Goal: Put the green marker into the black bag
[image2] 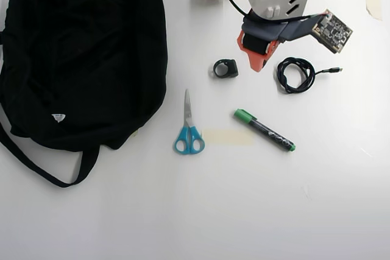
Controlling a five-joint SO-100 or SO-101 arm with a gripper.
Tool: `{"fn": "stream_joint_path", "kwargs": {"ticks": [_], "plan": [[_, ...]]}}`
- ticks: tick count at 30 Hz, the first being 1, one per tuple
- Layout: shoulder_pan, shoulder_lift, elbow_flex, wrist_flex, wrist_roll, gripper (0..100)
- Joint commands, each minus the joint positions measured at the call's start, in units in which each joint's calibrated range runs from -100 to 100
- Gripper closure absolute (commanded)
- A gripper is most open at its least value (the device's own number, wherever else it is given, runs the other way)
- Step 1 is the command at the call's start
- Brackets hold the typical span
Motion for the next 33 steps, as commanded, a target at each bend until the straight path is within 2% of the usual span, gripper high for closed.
{"fn": "stream_joint_path", "kwargs": {"ticks": [1, 16, 26, 33], "plan": [[-1.10, 2.12, -2.35, -0.74, 1.51, 98], [-3.64, 14.48, -13.94, -1.86, 4.49, 97], [-3.19, 21.12, -20.32, -1.94, 5.12, 81], [-3.04, 27.35, -26.52, -1.94, 5.02, 79]]}}
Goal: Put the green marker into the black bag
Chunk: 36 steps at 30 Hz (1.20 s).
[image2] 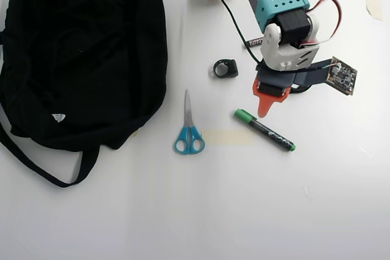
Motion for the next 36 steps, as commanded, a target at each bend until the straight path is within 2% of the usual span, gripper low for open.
{"fn": "stream_joint_path", "kwargs": {"ticks": [1, 25, 32, 36], "plan": [[0.05, 1.53, -6.47, -1.34, 0.38, 79], [0.27, 6.42, -9.16, -2.29, -4.55, 78], [0.42, 6.59, -8.63, -2.46, -4.92, 68], [0.34, 6.75, -8.45, -2.55, -5.81, 66]]}}
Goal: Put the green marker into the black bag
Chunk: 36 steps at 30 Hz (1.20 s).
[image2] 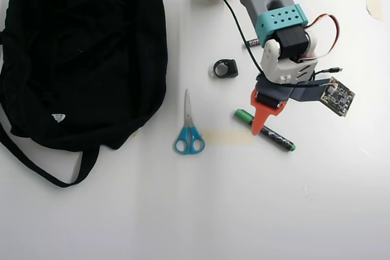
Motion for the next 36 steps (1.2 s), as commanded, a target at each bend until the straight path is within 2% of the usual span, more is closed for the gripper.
{"fn": "stream_joint_path", "kwargs": {"ticks": [1, 23, 36], "plan": [[0.05, 0.11, -1.77, -0.92, -0.49, 67], [-1.52, 4.76, -2.22, -3.33, -4.79, 66], [-1.97, 8.49, -2.67, -3.33, -3.32, 66]]}}
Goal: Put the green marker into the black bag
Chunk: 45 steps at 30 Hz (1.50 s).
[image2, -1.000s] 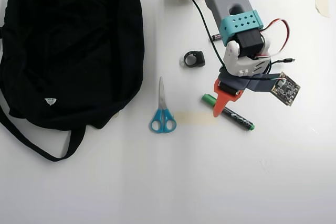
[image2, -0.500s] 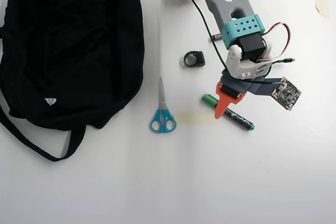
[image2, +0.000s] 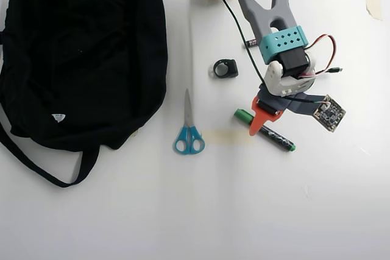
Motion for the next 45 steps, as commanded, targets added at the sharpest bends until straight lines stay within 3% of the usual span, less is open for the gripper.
{"fn": "stream_joint_path", "kwargs": {"ticks": [1, 14, 45], "plan": [[-0.06, -0.14, -2.12, -0.84, 1.34, 66], [1.44, 0.69, -1.76, -0.84, 4.54, 66], [2.26, 3.43, -2.75, -0.06, 4.59, 66]]}}
